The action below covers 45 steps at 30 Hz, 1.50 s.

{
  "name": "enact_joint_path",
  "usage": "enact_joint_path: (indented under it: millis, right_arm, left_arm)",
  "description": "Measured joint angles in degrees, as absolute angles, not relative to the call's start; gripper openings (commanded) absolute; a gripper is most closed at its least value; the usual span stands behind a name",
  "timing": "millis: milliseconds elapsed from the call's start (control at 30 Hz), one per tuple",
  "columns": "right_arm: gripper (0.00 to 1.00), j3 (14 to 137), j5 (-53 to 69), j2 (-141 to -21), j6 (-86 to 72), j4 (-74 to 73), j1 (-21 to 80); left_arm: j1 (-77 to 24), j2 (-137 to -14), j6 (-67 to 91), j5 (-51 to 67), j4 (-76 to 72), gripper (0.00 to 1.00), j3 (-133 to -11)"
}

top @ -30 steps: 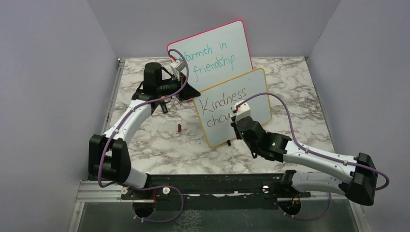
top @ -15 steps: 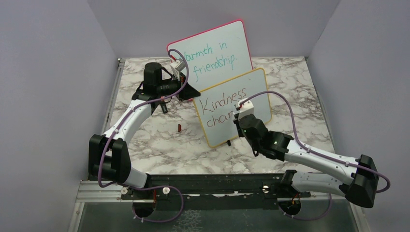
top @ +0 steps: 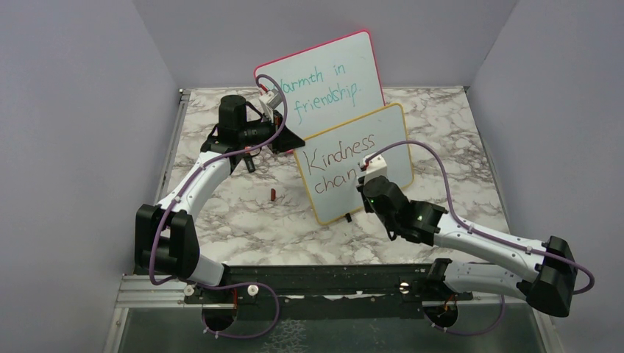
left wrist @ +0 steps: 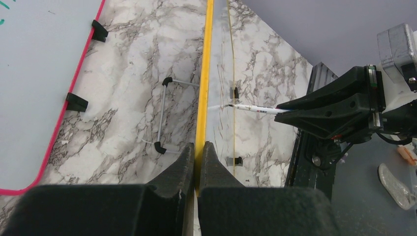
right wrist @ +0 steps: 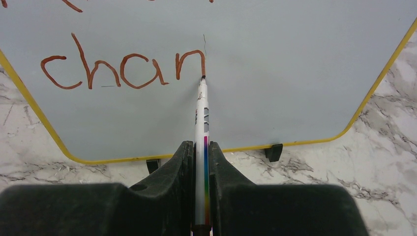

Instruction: Write a sentence on the whiteboard

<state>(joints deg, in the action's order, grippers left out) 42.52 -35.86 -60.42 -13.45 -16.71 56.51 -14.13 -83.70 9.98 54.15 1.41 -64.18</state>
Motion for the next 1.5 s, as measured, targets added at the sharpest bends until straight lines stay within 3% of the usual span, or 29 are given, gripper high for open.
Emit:
enact_joint_path:
  millis: [1500]
  right_arm:
    - [0.01,41.47,-34.89,-58.65,-8.93,-11.27,51.99]
  left_arm:
    - [-14.13,-83.7,9.98,54.15,1.41,0.0,-64.18]
